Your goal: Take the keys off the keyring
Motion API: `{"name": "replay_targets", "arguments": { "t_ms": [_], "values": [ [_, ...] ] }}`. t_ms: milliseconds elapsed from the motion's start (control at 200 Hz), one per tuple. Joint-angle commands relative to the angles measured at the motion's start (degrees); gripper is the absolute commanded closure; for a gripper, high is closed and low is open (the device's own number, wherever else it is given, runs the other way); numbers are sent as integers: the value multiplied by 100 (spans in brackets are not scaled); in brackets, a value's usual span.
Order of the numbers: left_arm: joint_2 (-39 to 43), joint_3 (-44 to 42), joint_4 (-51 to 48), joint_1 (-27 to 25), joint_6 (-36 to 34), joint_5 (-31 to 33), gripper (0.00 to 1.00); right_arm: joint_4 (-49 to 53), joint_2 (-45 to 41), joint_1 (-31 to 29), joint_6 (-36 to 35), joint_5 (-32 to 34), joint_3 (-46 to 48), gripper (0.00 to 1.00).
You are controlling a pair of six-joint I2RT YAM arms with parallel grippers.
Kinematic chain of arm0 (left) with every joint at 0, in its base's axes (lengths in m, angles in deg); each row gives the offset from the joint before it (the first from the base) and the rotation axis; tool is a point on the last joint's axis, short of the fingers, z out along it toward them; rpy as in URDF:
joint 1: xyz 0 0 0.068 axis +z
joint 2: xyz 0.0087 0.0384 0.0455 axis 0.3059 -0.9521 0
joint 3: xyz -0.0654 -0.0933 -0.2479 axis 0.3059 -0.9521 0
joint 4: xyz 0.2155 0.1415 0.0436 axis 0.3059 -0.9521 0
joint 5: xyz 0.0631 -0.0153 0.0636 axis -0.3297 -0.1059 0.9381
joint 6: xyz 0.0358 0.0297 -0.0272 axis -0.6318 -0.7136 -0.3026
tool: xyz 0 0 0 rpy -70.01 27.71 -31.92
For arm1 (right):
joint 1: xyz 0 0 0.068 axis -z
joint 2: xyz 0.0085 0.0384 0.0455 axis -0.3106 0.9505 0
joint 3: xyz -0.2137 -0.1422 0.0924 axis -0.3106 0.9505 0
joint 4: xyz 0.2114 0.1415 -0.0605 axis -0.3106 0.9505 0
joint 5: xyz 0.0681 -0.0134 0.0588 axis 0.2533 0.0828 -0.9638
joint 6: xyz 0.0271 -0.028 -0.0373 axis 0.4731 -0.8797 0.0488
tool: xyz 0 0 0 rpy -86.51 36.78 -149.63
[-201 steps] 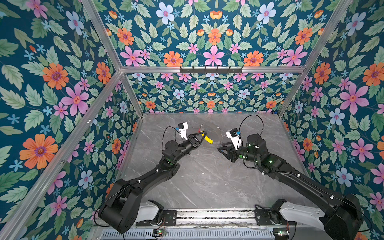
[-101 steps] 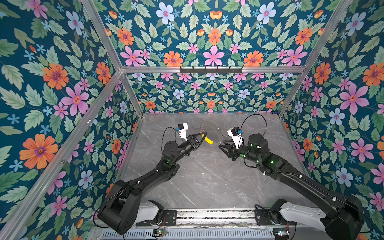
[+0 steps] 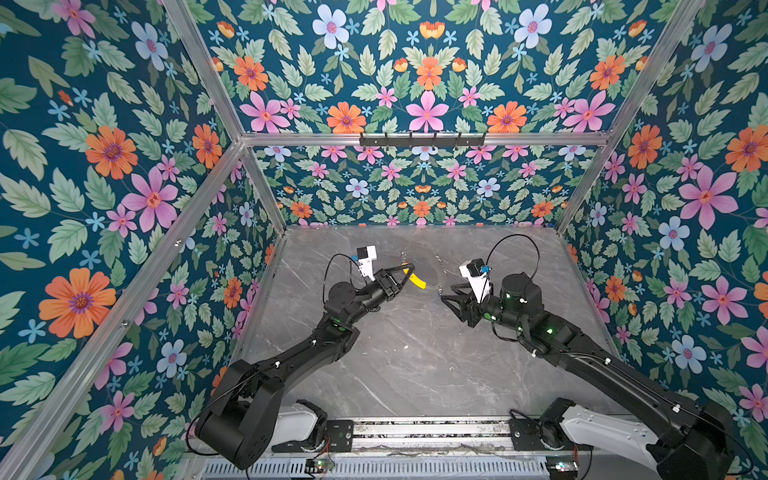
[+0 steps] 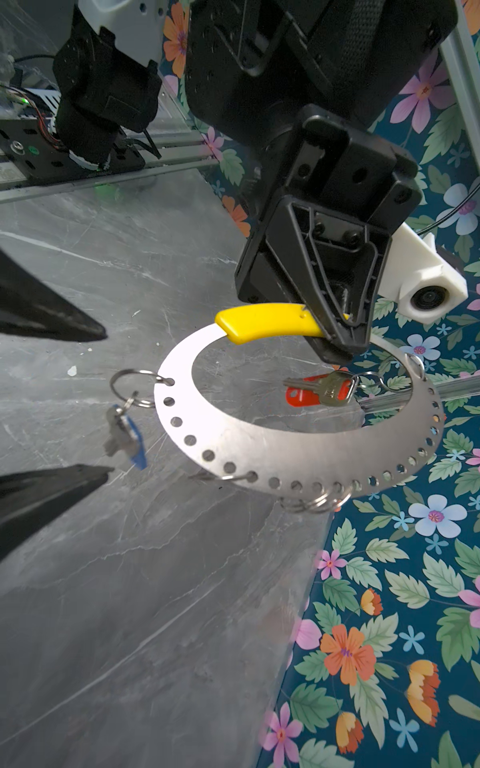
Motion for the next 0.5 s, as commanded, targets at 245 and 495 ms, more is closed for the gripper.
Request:
{"name": "replay_targets", "arguments": {
  "t_ms": [245,495],
  "values": [
    [-36,-56,596,8,84,-120,100,-420,293,-1,52,-219,-171,63],
    [-80,-136,755,13,149,-130,100,-415,409,-3,31,-274,-268,77]
  ]
}}
